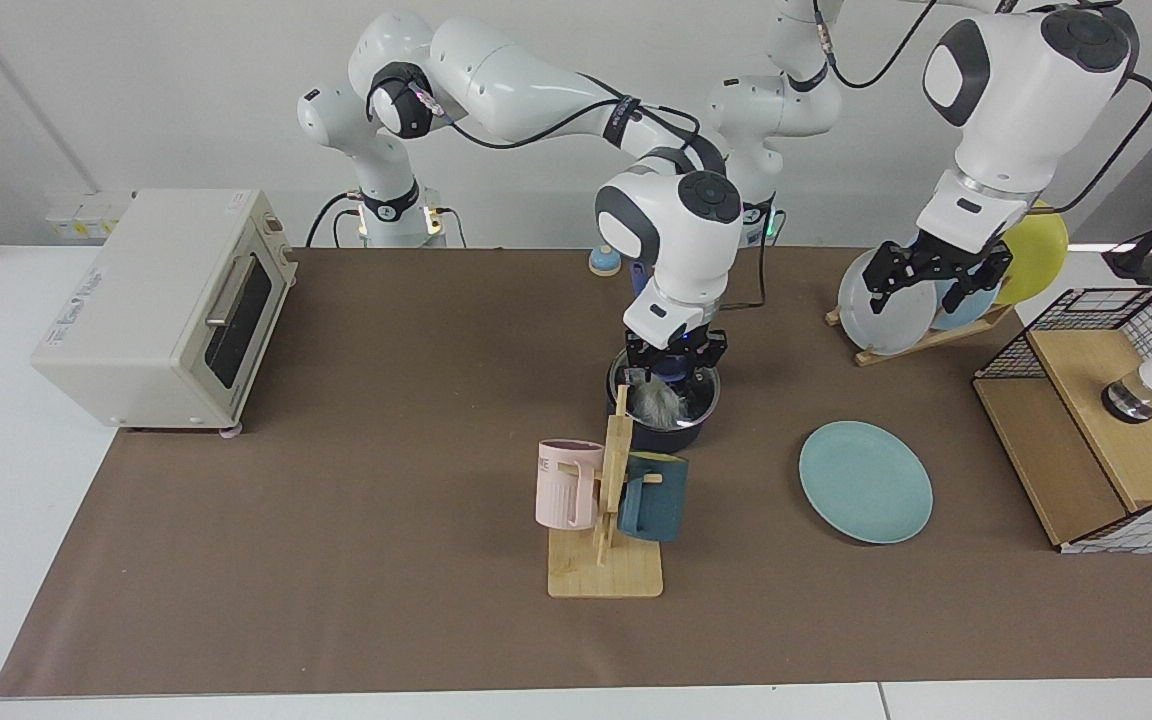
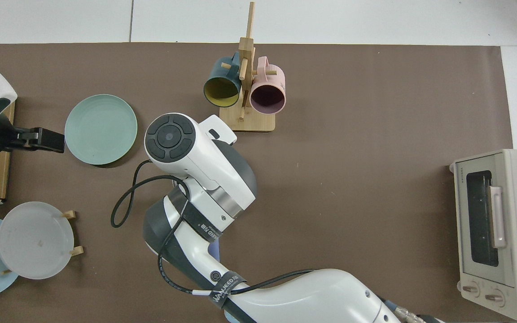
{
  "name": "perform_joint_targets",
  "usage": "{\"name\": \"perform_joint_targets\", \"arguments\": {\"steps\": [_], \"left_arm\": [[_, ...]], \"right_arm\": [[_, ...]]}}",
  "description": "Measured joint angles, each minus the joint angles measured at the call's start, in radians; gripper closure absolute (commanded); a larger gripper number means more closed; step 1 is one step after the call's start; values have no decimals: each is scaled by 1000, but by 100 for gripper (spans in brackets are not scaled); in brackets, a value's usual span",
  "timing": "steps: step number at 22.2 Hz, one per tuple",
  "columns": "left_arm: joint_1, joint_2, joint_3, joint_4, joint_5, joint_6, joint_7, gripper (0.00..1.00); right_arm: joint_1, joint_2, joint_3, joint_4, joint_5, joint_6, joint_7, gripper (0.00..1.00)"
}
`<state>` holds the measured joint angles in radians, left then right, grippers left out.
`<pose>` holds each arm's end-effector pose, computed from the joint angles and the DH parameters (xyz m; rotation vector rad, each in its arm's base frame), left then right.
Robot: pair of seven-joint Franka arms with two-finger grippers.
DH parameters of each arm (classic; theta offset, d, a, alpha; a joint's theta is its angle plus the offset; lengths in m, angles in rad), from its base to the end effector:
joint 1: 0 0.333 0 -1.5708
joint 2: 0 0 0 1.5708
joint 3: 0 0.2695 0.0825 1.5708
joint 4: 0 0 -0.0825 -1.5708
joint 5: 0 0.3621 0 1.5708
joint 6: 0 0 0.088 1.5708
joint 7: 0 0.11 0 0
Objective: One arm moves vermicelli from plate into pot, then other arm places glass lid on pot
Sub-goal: 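Lower the glass lid onto the pot with the right gripper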
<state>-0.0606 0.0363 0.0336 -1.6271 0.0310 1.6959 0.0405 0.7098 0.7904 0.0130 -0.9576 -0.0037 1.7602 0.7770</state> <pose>0.5518 -0.0121 0.5410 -3.1070 0.1102 -0.0502 0.5346 0.4670 0.3725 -3.1279 0.0899 -0.0081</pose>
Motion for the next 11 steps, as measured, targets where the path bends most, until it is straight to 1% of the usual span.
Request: {"name": "perform_joint_targets", "arguments": {"steps": [11], "left_arm": [[0,0,0,0,0,0,0,0]], "right_arm": [[-3,1,-2,3,0,-27,0,100]]}}
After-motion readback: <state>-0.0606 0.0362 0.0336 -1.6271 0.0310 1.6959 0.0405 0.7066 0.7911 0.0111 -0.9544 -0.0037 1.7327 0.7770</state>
